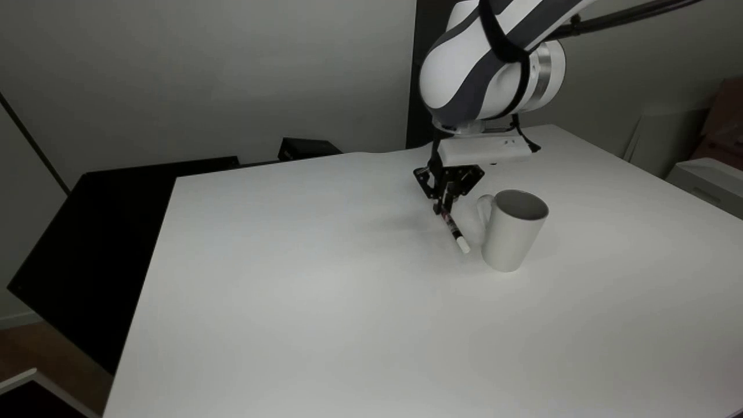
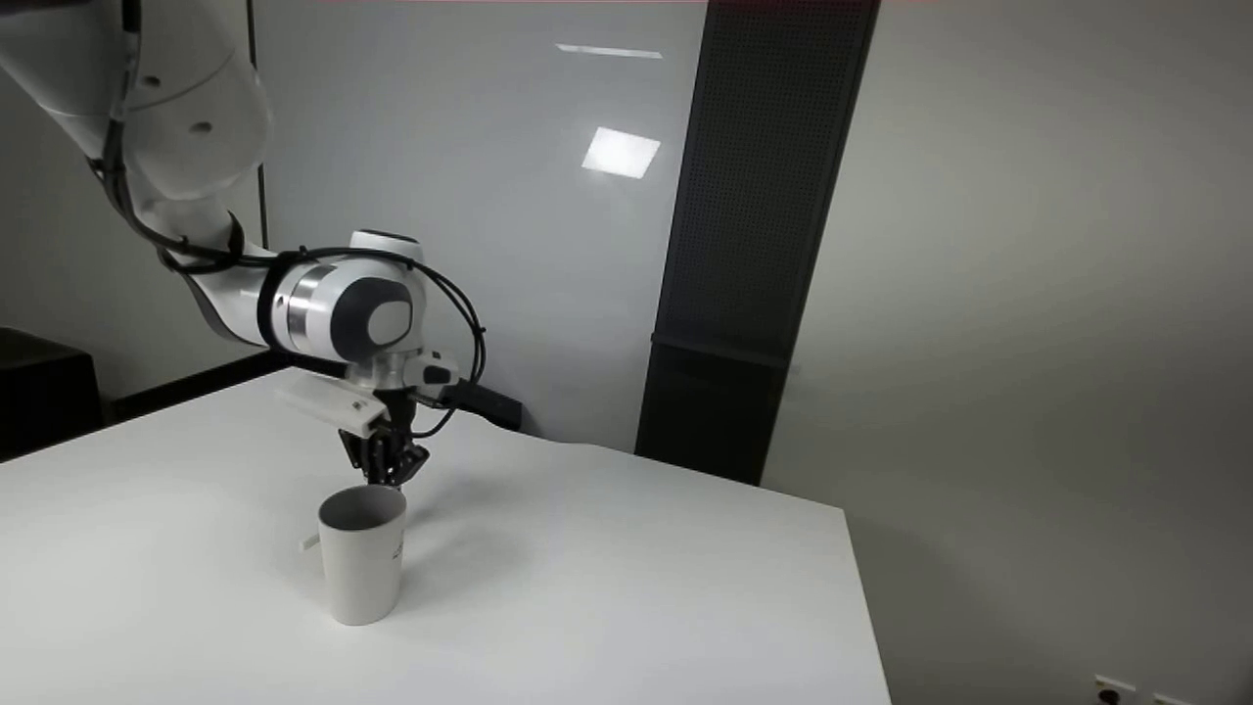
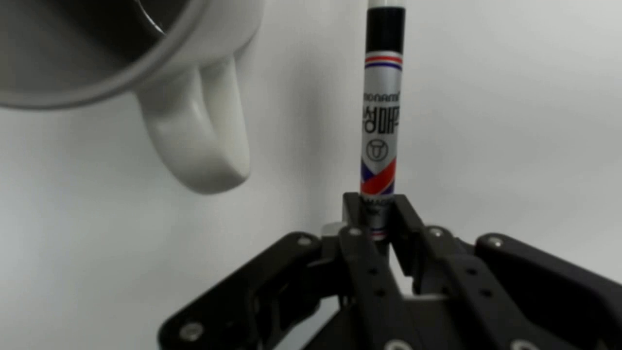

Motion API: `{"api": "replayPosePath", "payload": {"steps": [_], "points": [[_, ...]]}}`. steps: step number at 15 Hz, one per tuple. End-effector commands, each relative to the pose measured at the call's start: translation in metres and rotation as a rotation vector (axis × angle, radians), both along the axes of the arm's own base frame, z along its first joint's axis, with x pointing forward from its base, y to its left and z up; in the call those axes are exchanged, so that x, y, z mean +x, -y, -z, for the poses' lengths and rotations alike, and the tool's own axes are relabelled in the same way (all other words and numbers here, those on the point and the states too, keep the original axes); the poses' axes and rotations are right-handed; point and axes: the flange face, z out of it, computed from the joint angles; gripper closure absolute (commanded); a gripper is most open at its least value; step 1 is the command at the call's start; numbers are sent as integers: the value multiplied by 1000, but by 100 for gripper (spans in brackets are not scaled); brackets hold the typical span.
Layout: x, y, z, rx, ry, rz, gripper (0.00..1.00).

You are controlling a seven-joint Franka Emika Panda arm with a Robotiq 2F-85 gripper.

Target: Pick an object from the table and place it in basket

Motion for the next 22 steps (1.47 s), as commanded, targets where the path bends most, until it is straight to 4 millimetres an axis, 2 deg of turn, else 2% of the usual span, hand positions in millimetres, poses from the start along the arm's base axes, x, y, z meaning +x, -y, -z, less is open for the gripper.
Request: {"api": "replayPosePath", "payload": {"steps": [1,8,14,18,22], "points": [[6,3,-37,27,4,66,93],[12,25,-101,57,89,99,93],[8,47,-150,27,254,116,93],[-18,67,-170,-37,426,105,93],[-55,95,-191,-104,569,80,93]]}}
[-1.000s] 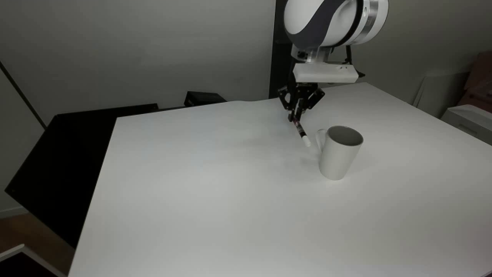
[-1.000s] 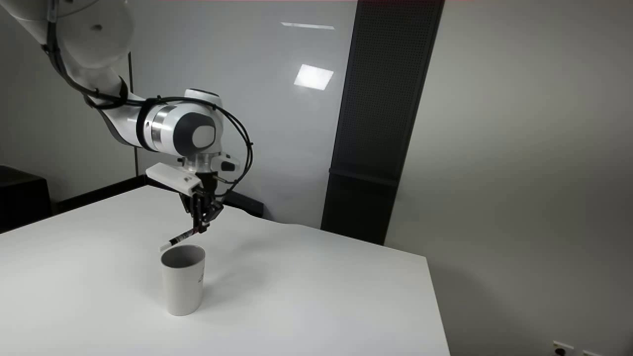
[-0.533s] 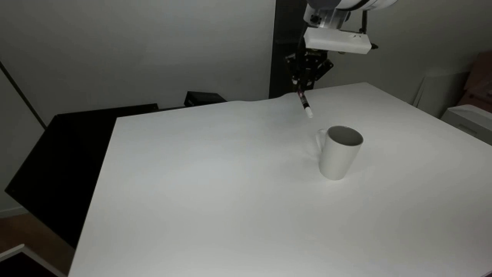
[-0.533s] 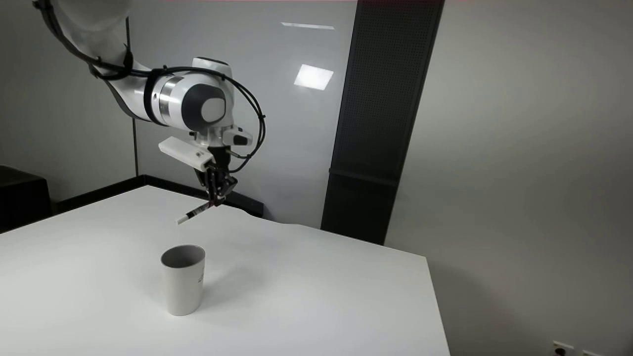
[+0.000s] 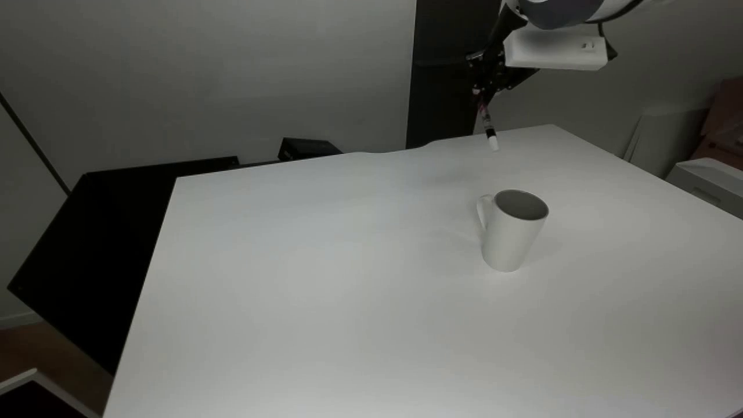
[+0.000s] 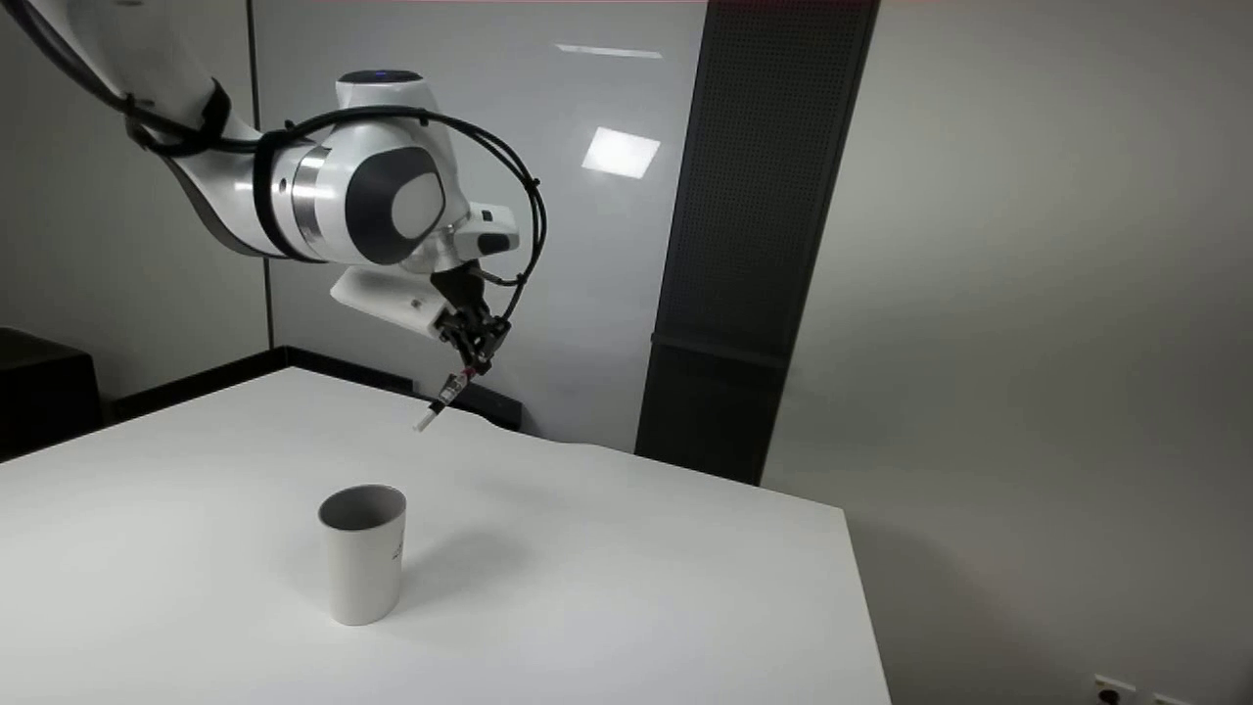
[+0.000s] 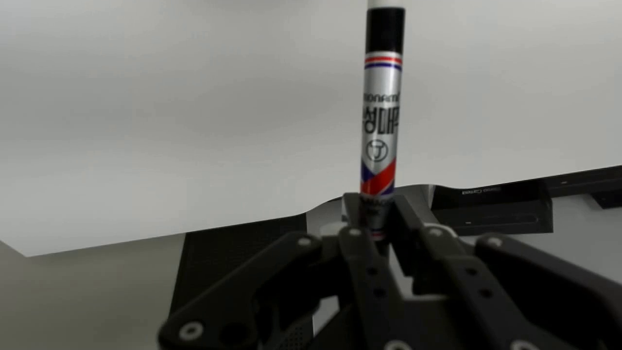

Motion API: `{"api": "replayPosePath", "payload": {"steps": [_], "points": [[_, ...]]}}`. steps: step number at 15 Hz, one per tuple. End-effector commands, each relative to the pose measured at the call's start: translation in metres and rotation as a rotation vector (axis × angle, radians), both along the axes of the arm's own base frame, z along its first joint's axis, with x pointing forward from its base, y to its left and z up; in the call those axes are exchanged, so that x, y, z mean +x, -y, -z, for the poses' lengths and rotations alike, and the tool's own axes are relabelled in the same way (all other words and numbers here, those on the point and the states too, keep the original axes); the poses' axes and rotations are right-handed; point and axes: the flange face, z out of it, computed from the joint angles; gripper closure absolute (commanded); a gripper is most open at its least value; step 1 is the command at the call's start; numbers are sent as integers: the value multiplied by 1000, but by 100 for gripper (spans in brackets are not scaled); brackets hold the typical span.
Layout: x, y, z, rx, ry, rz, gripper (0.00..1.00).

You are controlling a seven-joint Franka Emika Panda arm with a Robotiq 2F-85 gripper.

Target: Pick an object from the table and place it in basket

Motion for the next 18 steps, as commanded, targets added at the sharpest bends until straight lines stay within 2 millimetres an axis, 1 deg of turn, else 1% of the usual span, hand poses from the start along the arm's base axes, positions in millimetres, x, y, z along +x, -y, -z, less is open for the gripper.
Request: {"api": "replayPosePath", "payload": {"steps": [1,3,6,8,9,10,11,14,16,18], "points": [[-48,20,-24,-43,101,18,93],[-67,33,-24,-73,160,19,93],[-91,48,-15,-80,281,45,93],[-106,49,-6,-72,359,58,93],[-113,43,-2,-58,396,58,93],[-96,35,-33,-43,402,55,93],[-100,28,-25,-37,402,51,93],[-93,8,-32,-34,410,43,93],[-92,-4,-36,-23,417,41,93],[-94,-15,-31,-18,408,39,93]]}}
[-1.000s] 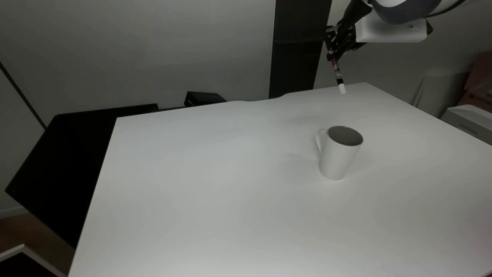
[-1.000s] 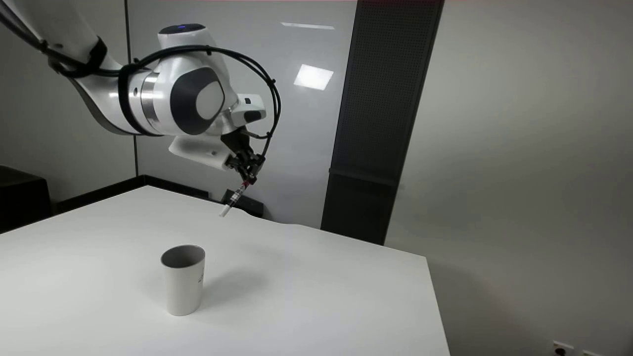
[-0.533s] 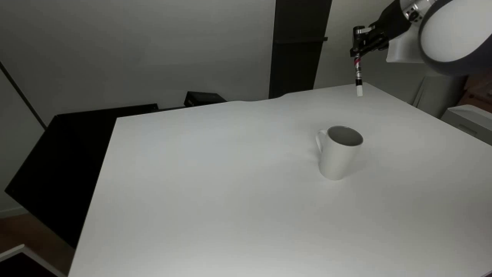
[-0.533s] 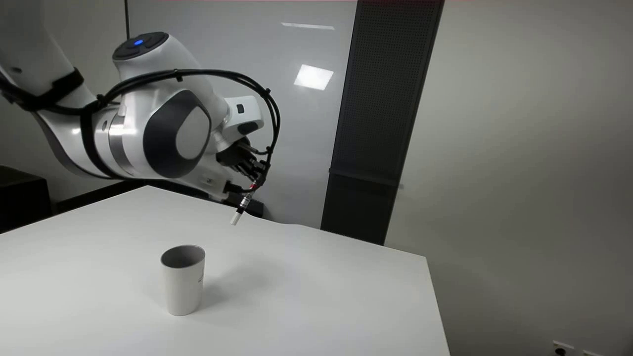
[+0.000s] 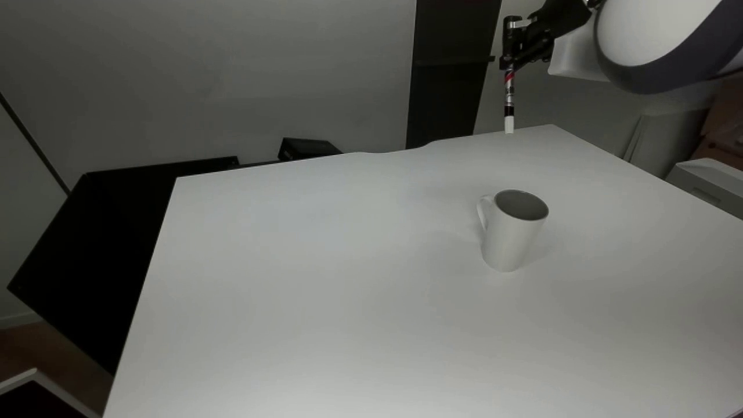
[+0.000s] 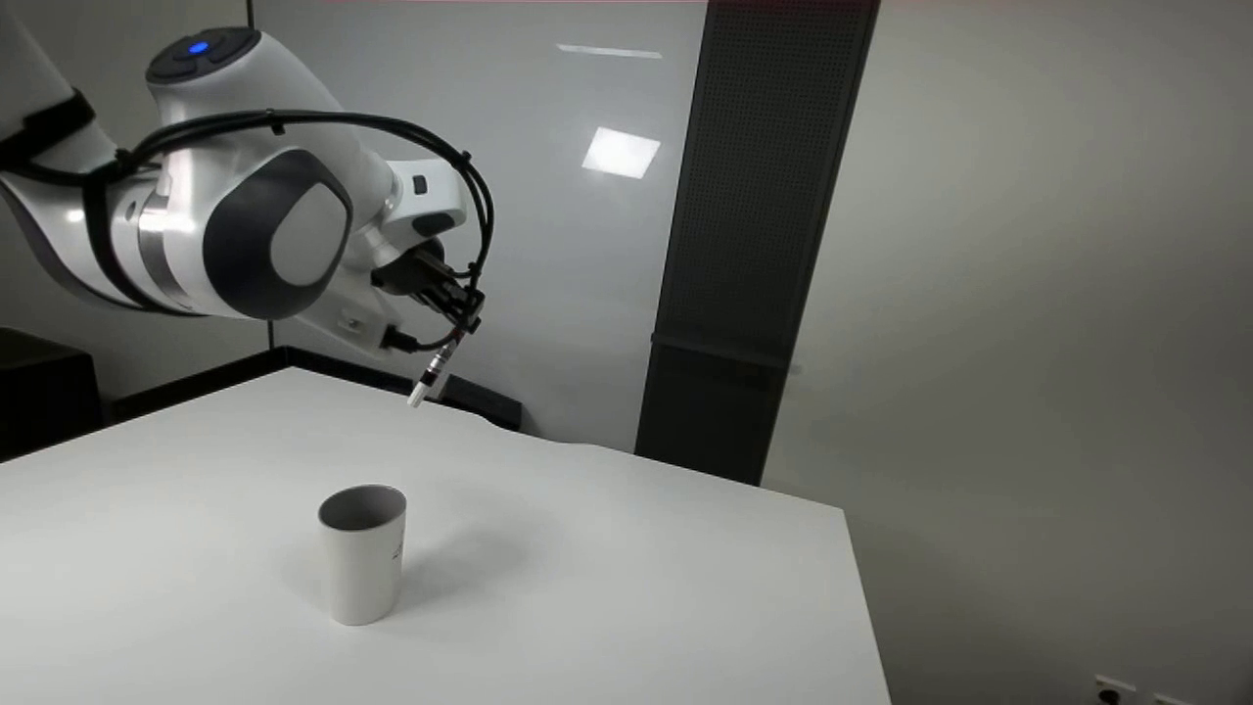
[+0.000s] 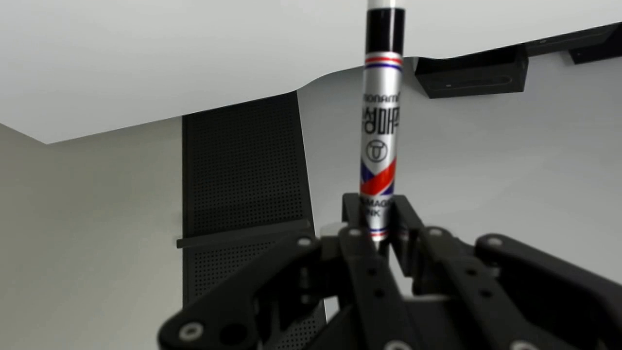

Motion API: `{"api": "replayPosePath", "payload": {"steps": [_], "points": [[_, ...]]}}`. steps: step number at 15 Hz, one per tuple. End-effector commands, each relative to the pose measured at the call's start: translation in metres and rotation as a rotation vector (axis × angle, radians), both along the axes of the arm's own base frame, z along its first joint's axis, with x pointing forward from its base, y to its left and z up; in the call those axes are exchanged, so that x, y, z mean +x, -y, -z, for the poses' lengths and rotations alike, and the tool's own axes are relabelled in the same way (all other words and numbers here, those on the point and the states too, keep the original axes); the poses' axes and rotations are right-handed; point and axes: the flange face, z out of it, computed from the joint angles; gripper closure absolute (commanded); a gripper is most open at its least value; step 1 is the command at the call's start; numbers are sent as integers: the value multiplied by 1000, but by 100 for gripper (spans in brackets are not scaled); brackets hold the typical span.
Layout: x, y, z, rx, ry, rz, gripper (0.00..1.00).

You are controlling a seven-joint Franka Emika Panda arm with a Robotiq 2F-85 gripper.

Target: Pick an object from the table and place it in basket

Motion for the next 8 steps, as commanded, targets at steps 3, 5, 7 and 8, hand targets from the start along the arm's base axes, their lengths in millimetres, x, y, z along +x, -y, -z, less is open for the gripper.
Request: {"api": "replayPosePath", "payload": {"steps": [3,5,7,8], "points": [[-8,-19,8,14,-23,2,93],[-13,-24,16,14,-43,0,93],[-21,-25,27,13,-65,0,93],[-24,-25,30,10,-70,2,93]]}}
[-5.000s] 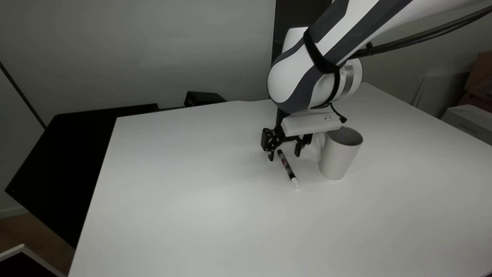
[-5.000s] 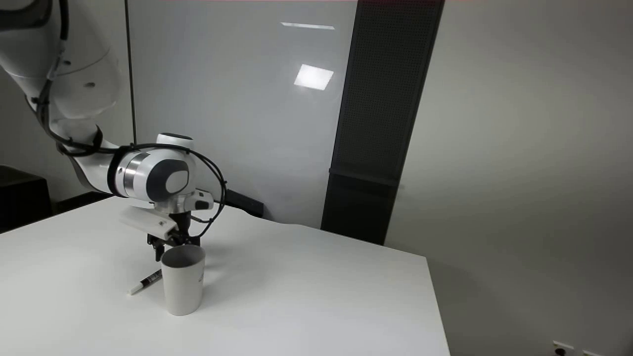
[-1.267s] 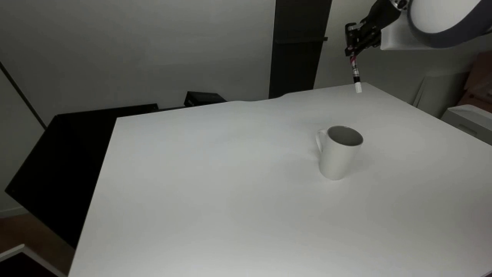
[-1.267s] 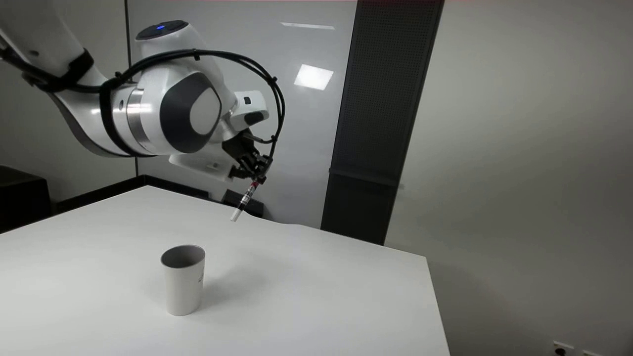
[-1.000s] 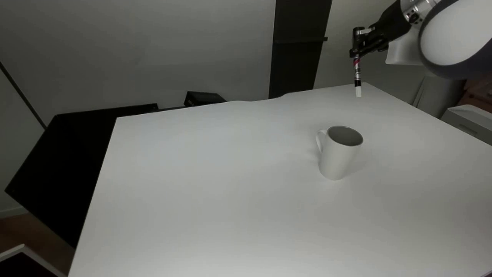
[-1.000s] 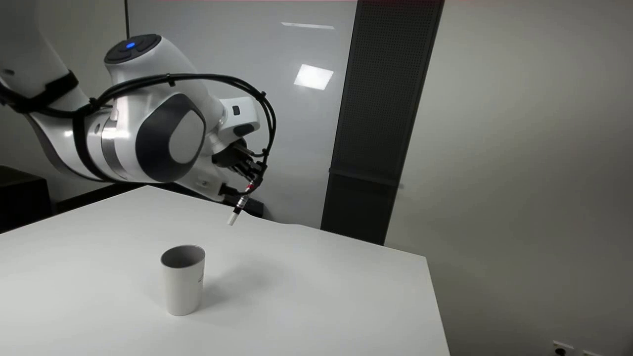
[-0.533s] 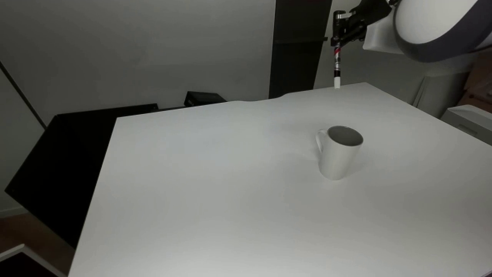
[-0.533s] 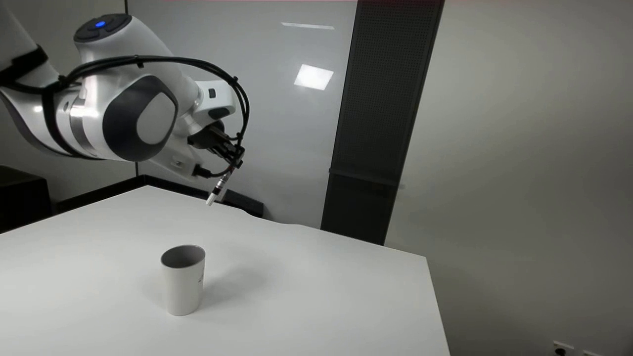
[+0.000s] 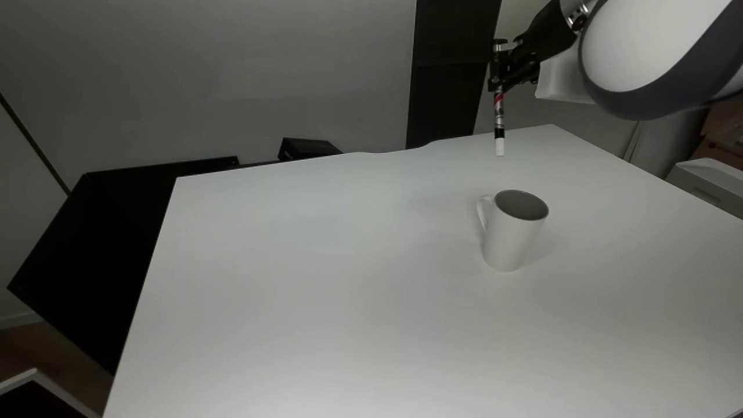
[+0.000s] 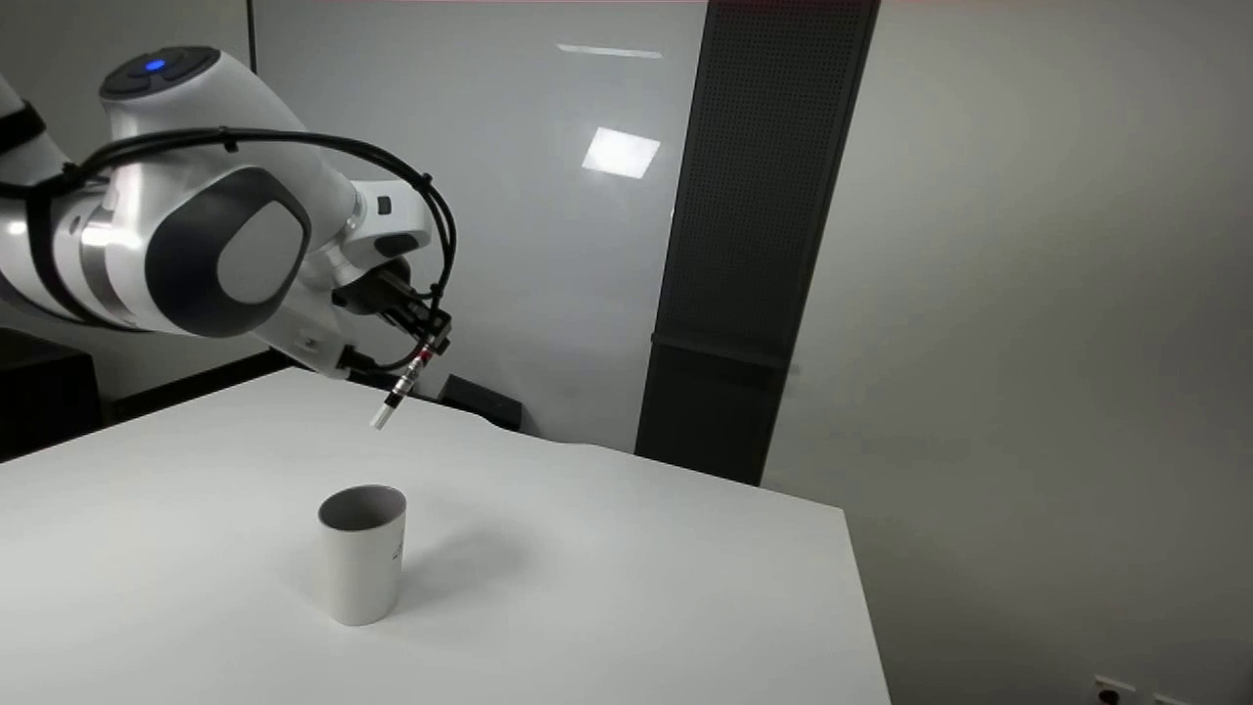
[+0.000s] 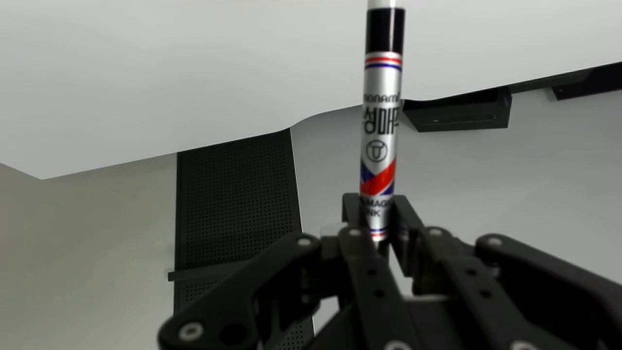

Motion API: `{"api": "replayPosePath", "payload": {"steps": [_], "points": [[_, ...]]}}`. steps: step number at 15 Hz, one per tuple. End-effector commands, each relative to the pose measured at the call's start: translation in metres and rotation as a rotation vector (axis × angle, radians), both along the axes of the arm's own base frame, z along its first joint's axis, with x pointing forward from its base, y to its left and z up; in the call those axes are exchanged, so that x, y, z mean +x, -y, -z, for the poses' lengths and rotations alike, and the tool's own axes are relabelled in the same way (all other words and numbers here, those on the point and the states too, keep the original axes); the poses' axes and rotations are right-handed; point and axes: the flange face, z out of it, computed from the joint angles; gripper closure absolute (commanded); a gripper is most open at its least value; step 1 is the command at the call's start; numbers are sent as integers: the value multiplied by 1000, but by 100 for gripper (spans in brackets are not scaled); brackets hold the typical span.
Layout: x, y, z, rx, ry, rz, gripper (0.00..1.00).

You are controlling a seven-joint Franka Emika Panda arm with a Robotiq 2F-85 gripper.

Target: Pick an object from the table and place it in basket

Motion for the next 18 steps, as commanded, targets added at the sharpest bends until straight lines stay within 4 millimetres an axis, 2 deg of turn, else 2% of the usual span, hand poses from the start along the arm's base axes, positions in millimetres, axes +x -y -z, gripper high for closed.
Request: {"api": "replayPosePath", "payload": {"steps": [1,13,18], "points": [[-13,1,12,-4,-26,12,93],[-26,-2,49,-37,-101,16,93],[-22,-9,51,-58,-99,18,93]]}}
